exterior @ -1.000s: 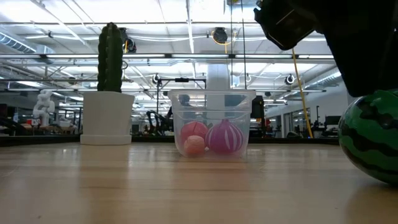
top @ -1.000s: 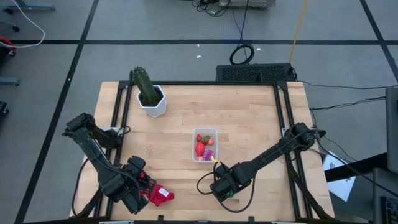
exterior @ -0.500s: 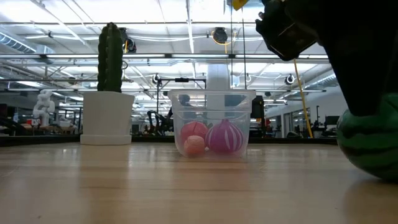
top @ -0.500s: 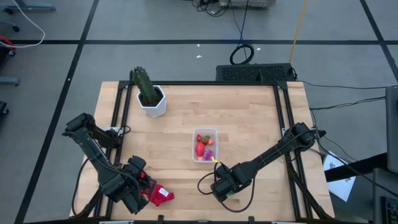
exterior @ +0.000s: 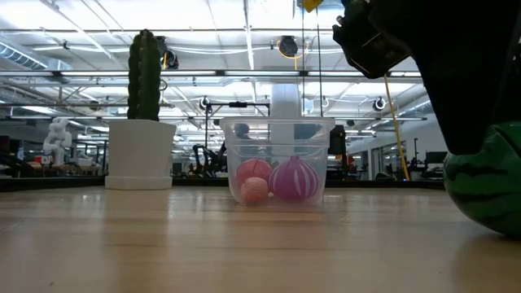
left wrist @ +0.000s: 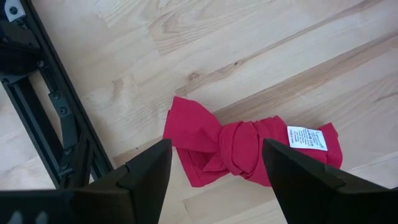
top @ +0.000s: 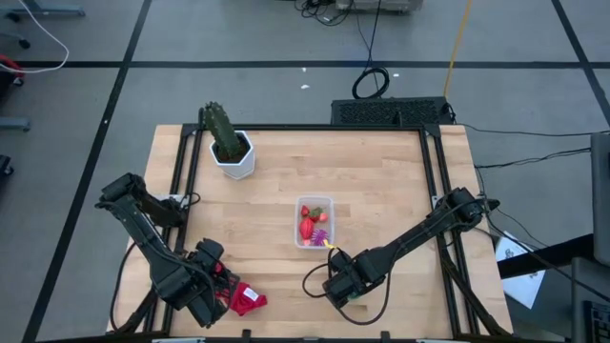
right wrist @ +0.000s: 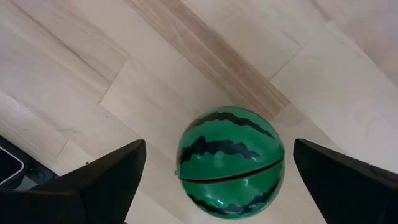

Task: Pick and placing Produce into tupperware
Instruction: Put the green watermelon into the transparent bin

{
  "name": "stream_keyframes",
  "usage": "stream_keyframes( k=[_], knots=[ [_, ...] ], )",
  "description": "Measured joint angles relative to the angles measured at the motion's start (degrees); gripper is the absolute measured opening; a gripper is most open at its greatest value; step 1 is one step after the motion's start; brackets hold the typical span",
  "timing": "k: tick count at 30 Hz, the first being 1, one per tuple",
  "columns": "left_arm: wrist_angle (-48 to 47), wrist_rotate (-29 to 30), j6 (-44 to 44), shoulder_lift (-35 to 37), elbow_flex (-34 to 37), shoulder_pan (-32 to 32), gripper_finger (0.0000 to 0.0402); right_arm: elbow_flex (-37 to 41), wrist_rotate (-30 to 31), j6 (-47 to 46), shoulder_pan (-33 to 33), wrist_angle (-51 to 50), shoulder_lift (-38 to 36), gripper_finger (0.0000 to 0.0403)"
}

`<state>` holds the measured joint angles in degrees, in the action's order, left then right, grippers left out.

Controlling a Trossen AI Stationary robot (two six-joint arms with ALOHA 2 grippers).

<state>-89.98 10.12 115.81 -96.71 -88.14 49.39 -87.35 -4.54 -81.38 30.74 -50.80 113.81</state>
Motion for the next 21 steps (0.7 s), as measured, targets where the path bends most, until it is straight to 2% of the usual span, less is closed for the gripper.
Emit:
stream_keyframes(
  k=[11,21],
  knots=[
    [0.0,0.0,0.0,0.0,0.0,0.0,0.0253,0.1,-3.0,1.6,0.4,-0.3,4.3,0.0400],
    [0.0,0.0,0.0,0.0,0.0,0.0,0.0253,0.1,-1.3,6.1,0.4,2.6,4.2,0.0400]
  ],
)
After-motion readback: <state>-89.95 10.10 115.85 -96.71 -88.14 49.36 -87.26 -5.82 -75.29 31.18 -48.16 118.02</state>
